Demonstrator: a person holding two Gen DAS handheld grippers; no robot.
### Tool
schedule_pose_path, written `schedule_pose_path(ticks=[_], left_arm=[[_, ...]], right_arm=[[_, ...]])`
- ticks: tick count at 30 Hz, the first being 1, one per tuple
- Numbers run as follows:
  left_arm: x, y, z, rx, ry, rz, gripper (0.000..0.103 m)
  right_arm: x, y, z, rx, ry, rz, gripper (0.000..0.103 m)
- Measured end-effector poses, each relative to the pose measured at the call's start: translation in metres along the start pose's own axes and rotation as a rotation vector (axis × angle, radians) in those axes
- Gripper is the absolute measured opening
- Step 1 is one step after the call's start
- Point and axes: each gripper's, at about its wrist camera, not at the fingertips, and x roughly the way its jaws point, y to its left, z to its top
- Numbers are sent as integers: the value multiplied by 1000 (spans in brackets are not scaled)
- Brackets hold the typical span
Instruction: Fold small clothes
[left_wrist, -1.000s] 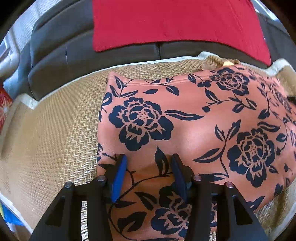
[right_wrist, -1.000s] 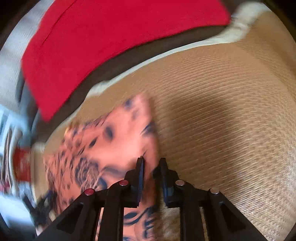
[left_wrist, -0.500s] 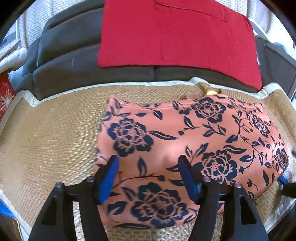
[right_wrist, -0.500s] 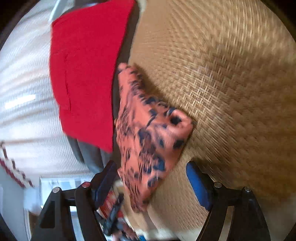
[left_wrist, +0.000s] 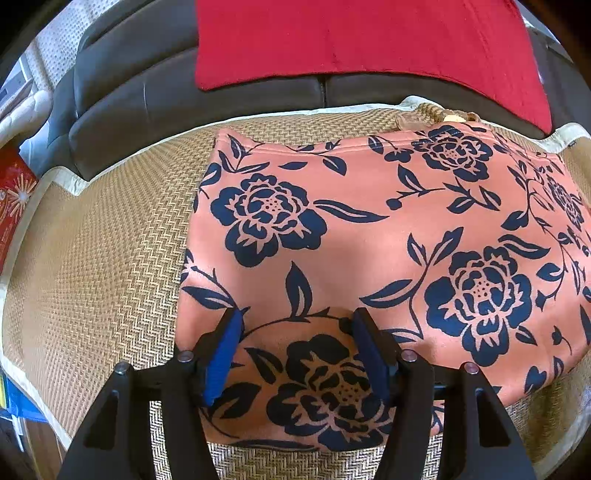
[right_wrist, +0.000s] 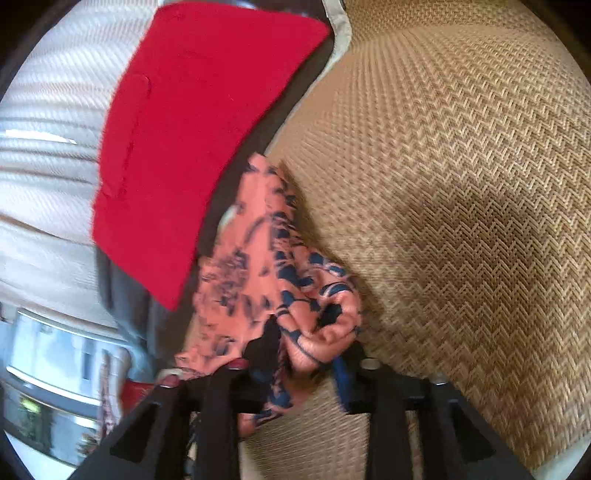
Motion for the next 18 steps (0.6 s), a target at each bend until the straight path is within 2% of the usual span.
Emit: schedule_pose_path(ticks=[1,2,3,4,5,6,9,12,16,17,18], left_arm=[[1,-2,-1,2,1,6,63],[-7,3,0,3,1,12,64],[-6,1,0,4,0,17,64],[-5,-1,0,5,-1,24,64],[-3,-3,0,6,-1,28,64],[-2,-3,0,5,1,28,64],[-4,-3,0,-10,5,17,66],[-3,-4,0,-9,2,17,67],[3,1,-1,-11,-5,8,68],[3,1,-1,-10,-7,8,68],[4,1,-1,-12,-8,9,69]], right_arm=[[-6,-2,3,6,10,41,81],[-12,-3,1,5,13,65,87],[-19,-6,3,-6,21,60,85],[-5,0,1,-17,46,50,81],[2,-1,3,-23,79,56,43],[9,4,4,-32,89,36,11],[2,17,13,-113,37,-64,12],[12,17,10,-119,51,-132,16],[2,-2,15,-10,74,-54,20],[-2,0,18,-2,73,-28,27],[-20,-7,25,0,76,-5,43]])
